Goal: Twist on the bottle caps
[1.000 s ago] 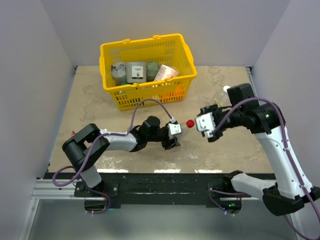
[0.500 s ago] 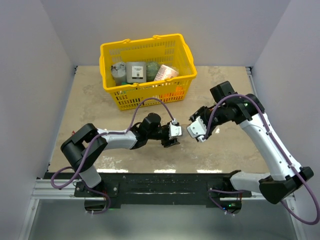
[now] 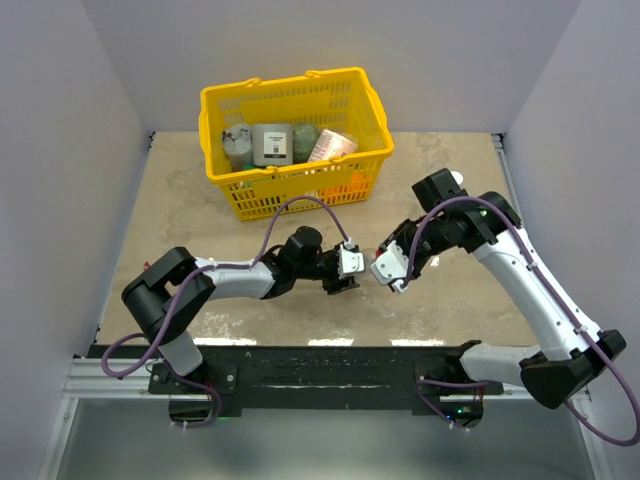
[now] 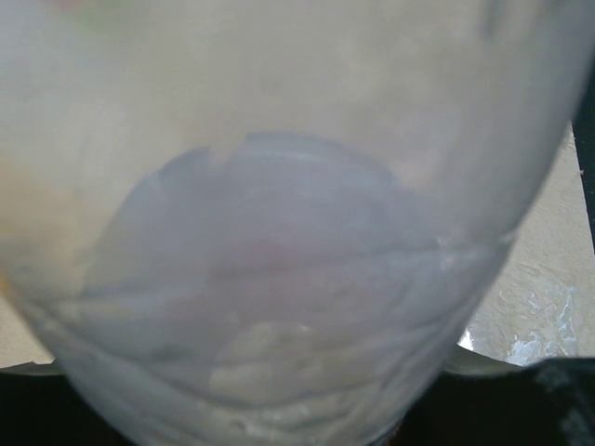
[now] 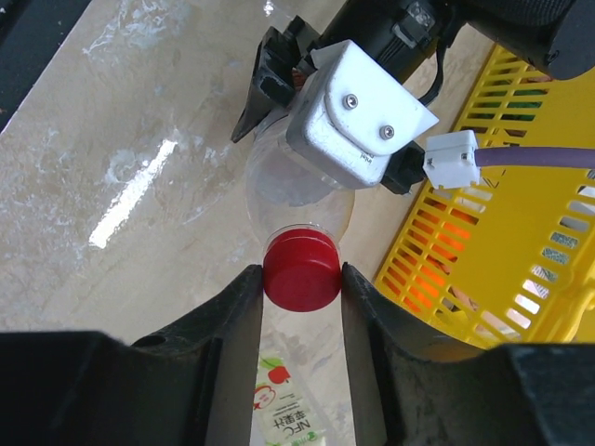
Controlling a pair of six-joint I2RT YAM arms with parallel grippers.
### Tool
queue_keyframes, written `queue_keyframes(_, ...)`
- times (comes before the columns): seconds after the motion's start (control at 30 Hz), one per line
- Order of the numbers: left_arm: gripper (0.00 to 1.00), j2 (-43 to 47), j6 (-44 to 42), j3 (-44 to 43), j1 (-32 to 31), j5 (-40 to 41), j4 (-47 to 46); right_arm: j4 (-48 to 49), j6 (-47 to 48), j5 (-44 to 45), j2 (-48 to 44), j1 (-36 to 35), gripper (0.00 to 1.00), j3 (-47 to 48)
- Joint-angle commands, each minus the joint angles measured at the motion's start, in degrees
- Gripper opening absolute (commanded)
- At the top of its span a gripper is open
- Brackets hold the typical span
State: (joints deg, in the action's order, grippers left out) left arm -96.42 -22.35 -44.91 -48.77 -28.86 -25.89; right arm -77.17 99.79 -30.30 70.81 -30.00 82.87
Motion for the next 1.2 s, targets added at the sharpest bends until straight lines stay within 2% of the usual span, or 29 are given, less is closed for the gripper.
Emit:
queue_keyframes(0.0,0.0,2.2,-1.47,-1.24,0.17,1.0,-5.05,-4.57,-1.96,1.83,1.87,-0.15,0.31,0.44)
queue_keyframes(0.07,0.0,2.12,-1.21,-1.32,0.17,1.79,-5.48,-4.66,-4.94,0.96,3.28,-0.32,0.23,1.85)
queue_keyframes(0.17,0.0,1.68,0.72,-1.68,0.08,5.03,-6.19,-4.57,-10.03,-0.71,5.04,-0.24,0.03,4.13)
queue_keyframes(0.2,0.0,1.59,1.51,-1.85,0.17,6.09,-7.41,-4.4,-13.1,-1.59,7.13,-0.24,0.0,6.06)
queue_keyframes(0.23,0.0,1.67,3.61,-1.77,0.0,9.49,-8.2,-4.4,-21.92,-2.38,8.98,-0.24,0.0,7.55)
queue_keyframes(0.3,0.0,1.76,5.82,-2.11,-0.62,13.2,-10.31,-4.4,-32.76,-4.22,14.67,-0.15,0.0,11.51)
queue_keyframes(0.33,0.0,1.94,7.3,-2.29,-0.97,17.05,-10.84,-4.4,-43.6,-4.58,16.45,-0.06,0.0,12.39)
queue_keyframes(0.4,0.0,2.2,8.72,-2.2,-2.54,22.86,-13.38,-4.4,-55.68,-7.03,20.14,1.08,0.0,13.28)
queue_keyframes(0.53,0.0,1.59,9.87,-2.9,-4.92,39.8,-16.73,-2.99,-73.3,-14.23,24.01,6.34,0.0,12.32)
queue_keyframes(0.6,0.0,0.98,9.87,-3.17,-5.45,44.14,-18.31,2.45,-83.13,-17.06,23.33,11.35,0.0,9.25)
queue_keyframes(0.67,0.0,0.18,9.43,-3.61,-5.54,47.83,-18.58,1.94,-83.88,-19.26,23.59,14.25,0.0,8.37)
queue_keyframes(0.83,0.0,-0.52,9.6,-3.87,-5.54,52.32,-17.97,3.25,-88.1,-20.23,24.38,16.29,0.0,7.84)
queue_keyframes(1.0,0.0,-0.61,10.48,-4.05,-5.63,51.72,-15.51,2.81,-85.56,-20.59,25.34,16.81,0.0,9.32)
queue_keyframes(1.03,0.0,-0.7,10.74,-4.05,-5.63,50.58,-14.9,2.98,-84.94,-20.41,25.61,17.34,0.07,10.81)
queue_keyframes(1.07,0.0,-0.7,11.27,-3.96,-5.54,50.05,-13.67,3.16,-84.24,-20.23,26.05,17.52,0.27,15.43)
queue_keyframes(1.17,0.0,-0.35,12.85,-3.35,-5.54,47.24,-11.82,-0.59,-77.4,-20.85,28.15,18.31,0.51,27.2)
